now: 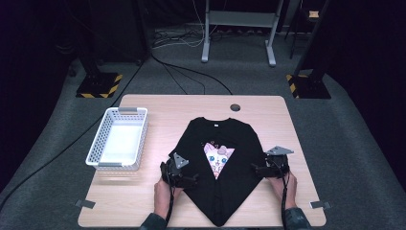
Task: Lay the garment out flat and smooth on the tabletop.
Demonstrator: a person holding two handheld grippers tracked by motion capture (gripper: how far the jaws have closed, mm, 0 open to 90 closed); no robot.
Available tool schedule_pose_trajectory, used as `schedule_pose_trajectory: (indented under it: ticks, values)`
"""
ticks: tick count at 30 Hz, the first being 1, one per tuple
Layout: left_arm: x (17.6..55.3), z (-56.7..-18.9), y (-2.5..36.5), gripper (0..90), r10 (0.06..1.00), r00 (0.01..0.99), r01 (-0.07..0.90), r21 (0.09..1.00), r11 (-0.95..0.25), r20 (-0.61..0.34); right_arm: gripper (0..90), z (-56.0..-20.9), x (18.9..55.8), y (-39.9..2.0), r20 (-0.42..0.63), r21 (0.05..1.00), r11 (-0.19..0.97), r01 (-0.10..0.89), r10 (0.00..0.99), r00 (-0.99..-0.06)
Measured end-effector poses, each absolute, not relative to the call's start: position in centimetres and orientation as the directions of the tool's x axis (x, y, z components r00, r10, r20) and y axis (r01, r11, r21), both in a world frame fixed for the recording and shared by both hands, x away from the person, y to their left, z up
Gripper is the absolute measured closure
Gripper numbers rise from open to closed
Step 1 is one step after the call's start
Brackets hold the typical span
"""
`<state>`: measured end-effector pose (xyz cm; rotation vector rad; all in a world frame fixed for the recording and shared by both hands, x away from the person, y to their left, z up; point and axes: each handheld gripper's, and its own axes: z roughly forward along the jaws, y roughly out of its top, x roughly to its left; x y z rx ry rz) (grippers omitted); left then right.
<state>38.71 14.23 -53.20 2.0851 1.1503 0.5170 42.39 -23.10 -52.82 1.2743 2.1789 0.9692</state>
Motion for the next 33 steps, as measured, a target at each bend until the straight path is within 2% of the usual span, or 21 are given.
schedule_pose_trajectory:
  ticks: [7,15,23,27,33]
  values:
    - [38.7,-53.2,14.2,0.4,0.849,0.529,0.575,0.731,-0.368,0.012,6.6,-51.9,41.1,-22.1,-0.006,0.782,0.299,0.547,0.88,-0.474]
    - [38.7,-53.2,14.2,0.7,0.848,0.53,0.571,0.732,-0.371,0.017,14.8,-49.8,38.0,-16.5,-0.046,0.795,0.383,0.471,0.811,-0.583]
    - [38.7,-53.2,14.2,1.2,0.846,0.533,0.57,0.733,-0.373,0.016,20.4,-51.0,37.1,-11.5,-0.014,0.755,0.434,0.491,0.76,-0.649]
    - [38.7,-53.2,14.2,1.3,0.846,0.533,0.57,0.732,-0.372,0.016,21.8,-51.6,37.0,-10.4,-0.009,0.737,0.452,0.503,0.75,-0.661]
    - [38.7,-53.2,14.2,1.4,0.846,0.533,0.568,0.733,-0.374,0.018,30.4,-52.1,37.1,-10.5,0.014,0.728,0.436,0.529,0.762,-0.648]
